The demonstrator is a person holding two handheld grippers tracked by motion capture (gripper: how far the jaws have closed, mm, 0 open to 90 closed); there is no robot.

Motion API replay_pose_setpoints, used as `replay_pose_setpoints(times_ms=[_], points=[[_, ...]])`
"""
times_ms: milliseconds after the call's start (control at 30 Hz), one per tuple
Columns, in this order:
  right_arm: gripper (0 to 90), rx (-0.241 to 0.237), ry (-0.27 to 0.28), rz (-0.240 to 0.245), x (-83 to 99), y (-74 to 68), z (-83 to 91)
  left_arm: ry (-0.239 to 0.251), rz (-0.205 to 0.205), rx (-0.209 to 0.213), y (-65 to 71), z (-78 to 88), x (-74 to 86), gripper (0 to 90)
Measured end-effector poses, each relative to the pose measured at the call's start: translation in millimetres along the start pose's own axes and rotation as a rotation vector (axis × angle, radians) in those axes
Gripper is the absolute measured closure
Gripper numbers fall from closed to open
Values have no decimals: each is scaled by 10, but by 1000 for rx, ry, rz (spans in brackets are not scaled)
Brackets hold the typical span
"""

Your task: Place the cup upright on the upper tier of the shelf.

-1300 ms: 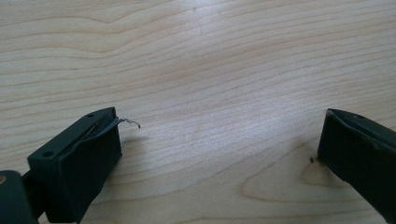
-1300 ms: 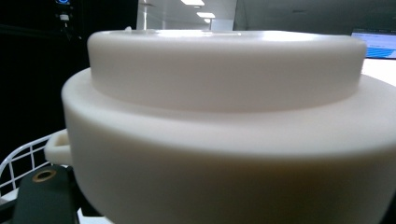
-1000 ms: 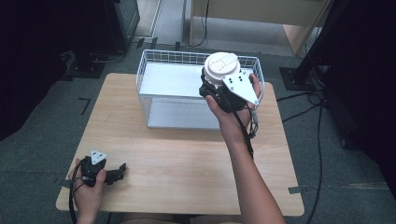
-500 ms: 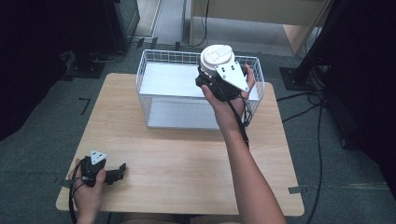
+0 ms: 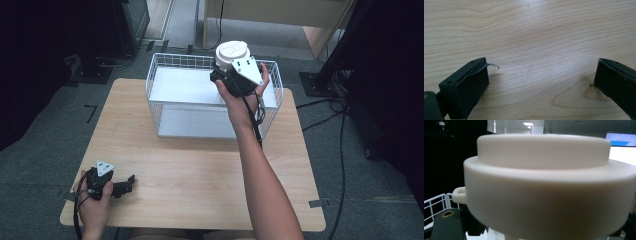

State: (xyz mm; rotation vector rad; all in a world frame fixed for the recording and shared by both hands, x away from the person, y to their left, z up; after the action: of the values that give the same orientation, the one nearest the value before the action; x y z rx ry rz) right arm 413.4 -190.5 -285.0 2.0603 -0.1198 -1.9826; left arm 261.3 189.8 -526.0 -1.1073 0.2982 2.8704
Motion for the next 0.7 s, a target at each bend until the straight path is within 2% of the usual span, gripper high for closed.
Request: replay_pose_setpoints(times_ms=[367, 533, 633, 700], points=[[153, 17, 18, -42, 55, 15, -245, -1, 1, 3, -4, 2, -1, 0], [148, 26, 22, -13, 70, -3, -297, -1, 2, 4, -4, 2, -2, 0], [147, 21, 21, -18, 68, 5, -296, 1, 4, 8, -6, 0, -5, 0], [61, 7, 4, -15, 70, 16, -282, 0, 3, 7, -5, 0, -5, 0]])
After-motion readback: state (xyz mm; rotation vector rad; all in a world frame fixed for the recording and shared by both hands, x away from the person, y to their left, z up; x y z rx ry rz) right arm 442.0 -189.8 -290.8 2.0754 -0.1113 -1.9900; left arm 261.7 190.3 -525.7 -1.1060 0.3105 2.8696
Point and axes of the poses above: each handheld gripper's, and its own axes: z roughly backward along the jaws, x roughly out of its underside, y roughly to its right, the point moved 1 cm from there along -z, roughly forward along the jaws, and after that the axes turned 13 degrees about z, right-handed, at the moved point
